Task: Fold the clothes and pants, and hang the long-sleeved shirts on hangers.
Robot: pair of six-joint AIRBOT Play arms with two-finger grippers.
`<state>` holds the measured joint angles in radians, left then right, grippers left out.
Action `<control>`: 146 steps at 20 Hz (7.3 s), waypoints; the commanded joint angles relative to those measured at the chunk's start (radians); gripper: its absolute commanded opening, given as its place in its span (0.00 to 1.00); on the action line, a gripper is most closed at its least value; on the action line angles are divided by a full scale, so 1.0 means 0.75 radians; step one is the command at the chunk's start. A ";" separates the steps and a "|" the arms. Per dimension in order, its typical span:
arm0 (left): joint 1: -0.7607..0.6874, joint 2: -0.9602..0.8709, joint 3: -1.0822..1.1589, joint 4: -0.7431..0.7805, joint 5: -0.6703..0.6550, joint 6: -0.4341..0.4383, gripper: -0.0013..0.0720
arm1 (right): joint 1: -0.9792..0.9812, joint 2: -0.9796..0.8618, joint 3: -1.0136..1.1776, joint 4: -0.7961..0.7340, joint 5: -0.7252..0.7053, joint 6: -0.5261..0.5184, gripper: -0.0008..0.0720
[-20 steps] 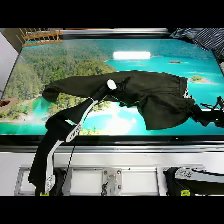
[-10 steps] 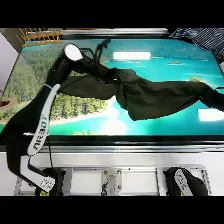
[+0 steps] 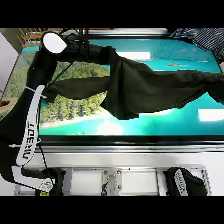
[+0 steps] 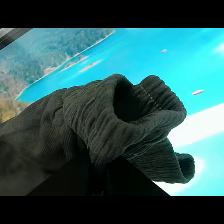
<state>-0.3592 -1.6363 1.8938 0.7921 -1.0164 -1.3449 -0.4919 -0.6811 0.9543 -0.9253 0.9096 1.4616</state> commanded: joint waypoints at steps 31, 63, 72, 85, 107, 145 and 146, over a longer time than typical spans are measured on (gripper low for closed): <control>0.109 0.091 -0.702 0.428 -0.124 -0.168 0.03 | 0.002 -0.283 0.000 -0.208 -0.053 0.007 0.06; 0.572 0.229 -0.752 0.713 -0.176 -0.426 0.95 | -0.233 -0.306 0.004 -0.592 -0.074 0.066 0.06; 0.597 0.086 -1.212 0.137 -0.024 -0.312 0.95 | -0.214 -0.348 0.004 -0.557 -0.015 0.066 0.06; 0.715 0.201 -0.303 0.150 0.018 -0.238 0.03 | -0.189 -0.389 0.287 -0.351 -0.040 0.067 0.06; 0.859 0.986 -1.677 1.003 0.151 -0.477 0.85 | -0.021 -0.361 -0.072 -0.637 0.151 0.067 0.06; 1.217 0.937 -1.689 1.004 0.300 -0.197 0.03 | 0.067 -0.428 -0.192 -1.213 0.390 0.167 0.06; 1.221 0.954 -1.742 1.009 0.303 -0.192 0.03 | 0.067 -0.416 -0.247 -1.232 0.392 0.166 0.06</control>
<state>0.5205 -0.9737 0.7593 1.5440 -0.8257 -1.5433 -0.4416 -1.0309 0.9318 -1.7515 1.2076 1.5867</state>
